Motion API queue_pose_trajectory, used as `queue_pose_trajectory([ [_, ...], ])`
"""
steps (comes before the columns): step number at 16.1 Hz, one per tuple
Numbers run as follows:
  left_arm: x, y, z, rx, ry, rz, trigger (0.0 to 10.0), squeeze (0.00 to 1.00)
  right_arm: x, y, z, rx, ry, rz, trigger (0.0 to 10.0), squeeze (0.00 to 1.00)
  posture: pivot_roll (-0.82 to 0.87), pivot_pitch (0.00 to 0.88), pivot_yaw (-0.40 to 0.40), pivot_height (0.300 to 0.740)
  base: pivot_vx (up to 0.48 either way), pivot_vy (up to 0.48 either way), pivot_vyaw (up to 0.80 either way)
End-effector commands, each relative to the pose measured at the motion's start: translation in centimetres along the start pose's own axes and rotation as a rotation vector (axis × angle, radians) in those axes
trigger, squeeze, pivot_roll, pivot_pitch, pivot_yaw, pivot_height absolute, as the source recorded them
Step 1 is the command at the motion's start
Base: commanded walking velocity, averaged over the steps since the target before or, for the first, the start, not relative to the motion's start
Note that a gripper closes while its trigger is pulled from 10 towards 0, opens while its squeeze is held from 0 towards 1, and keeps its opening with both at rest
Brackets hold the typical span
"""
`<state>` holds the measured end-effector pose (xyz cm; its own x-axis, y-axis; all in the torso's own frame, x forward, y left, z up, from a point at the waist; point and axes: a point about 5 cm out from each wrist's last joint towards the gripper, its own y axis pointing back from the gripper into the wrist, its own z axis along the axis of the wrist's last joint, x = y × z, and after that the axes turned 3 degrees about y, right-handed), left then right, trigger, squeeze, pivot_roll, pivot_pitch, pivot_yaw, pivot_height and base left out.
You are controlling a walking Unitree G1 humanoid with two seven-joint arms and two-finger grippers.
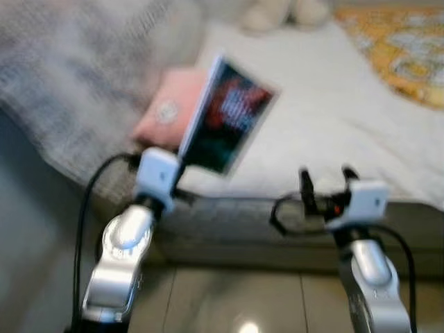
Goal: Clean up the room
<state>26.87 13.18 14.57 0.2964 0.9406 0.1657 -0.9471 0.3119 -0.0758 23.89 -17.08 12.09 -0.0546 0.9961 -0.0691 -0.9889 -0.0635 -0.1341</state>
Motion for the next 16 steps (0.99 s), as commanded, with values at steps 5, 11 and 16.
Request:
queue_pose_trajectory([
  [5, -0.7, -0.9, 1.5, -0.068, 0.009, -0.04, 10.0, 0.0, -0.8, 0.0, -0.7, 0.023, 0.034, -0.034, 10.0, 0.0, -0.13, 0.0, 0.083, 0.736, 0.448, 0.0, 0.0],
  [11, -1.1, -1.1, 1.5, -0.068, 0.007, -0.068, 10.0, 0.0, -0.5, -0.3, -1.1, 0.031, 0.039, -0.032, 10.0, 0.0, -0.13, 0.0, 0.089, 0.736, 0.449, 0.0, -0.33],
  [16, -0.7, -3.9, 0.8, 0.003, 0.084, -0.087, 10.0, 0.0, -0.1, -0.2, -1.3, 0.044, 0.032, -0.021, 10.0, 0.0, -0.12, 0.0, 0.077, 0.736, 0.454, 0.0, 0.0],
])
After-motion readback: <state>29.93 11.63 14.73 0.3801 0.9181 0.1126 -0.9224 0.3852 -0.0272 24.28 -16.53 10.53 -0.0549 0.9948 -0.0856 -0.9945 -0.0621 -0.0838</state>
